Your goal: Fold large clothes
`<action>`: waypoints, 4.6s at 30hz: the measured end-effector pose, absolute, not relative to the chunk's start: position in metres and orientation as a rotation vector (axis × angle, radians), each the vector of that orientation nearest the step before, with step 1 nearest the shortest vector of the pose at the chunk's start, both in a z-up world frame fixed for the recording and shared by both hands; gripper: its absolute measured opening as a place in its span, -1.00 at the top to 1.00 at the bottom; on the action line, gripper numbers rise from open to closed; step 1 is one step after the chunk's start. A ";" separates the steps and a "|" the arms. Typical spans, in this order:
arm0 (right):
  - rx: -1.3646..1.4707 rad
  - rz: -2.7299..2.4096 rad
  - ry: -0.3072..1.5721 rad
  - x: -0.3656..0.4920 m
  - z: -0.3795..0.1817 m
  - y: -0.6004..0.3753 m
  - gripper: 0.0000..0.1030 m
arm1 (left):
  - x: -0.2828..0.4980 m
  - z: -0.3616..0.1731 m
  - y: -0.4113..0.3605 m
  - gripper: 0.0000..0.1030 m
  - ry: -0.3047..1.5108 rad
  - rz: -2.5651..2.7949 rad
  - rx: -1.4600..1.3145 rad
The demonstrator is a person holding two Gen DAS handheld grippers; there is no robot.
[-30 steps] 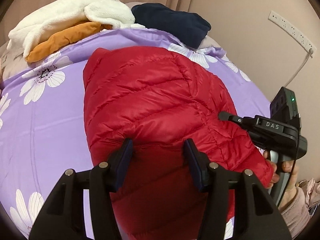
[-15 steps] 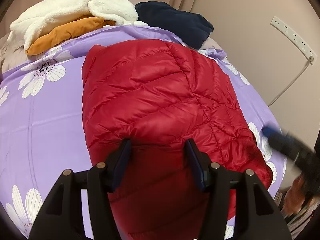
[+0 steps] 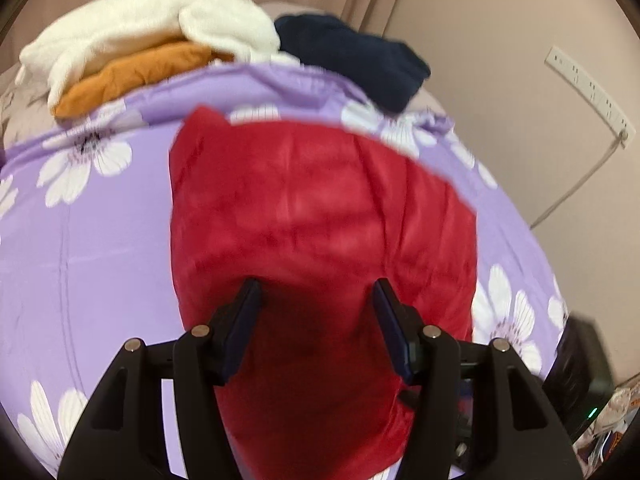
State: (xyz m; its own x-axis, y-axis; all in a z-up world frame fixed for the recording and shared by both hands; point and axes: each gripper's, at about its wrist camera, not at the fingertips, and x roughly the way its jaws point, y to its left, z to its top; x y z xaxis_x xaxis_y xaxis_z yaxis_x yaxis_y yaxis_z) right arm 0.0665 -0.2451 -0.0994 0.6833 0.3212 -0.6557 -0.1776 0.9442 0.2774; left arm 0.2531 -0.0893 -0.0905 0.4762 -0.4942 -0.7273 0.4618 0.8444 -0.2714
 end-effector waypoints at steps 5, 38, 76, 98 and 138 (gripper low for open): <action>0.229 0.292 0.764 0.069 -0.102 -0.252 0.52 | 0.281 -0.088 -0.099 -0.11 0.919 -0.600 -0.062; 0.370 0.232 0.578 0.063 -0.040 -0.294 0.51 | 0.224 -0.136 -0.043 -0.25 0.977 -0.573 -0.136; 0.348 0.123 0.723 0.116 -0.053 -0.297 0.55 | 0.225 -0.148 -0.056 -0.57 0.965 -0.570 -0.069; 0.227 0.160 0.792 0.088 -0.092 -0.268 0.55 | 0.223 -0.151 -0.049 -0.62 0.974 -0.555 -0.082; 0.950 0.156 0.754 0.081 -0.136 -0.376 -0.96 | 0.311 -0.203 0.006 -1.00 1.158 -0.649 -0.678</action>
State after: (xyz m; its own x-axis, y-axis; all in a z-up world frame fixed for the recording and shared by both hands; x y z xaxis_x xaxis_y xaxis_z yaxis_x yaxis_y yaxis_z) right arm 0.0811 -0.3763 -0.1362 0.7386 0.4354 -0.5147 0.1961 0.5916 0.7820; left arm 0.3112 0.0063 -0.2030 0.2707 -0.7587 -0.5925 0.1089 0.6357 -0.7642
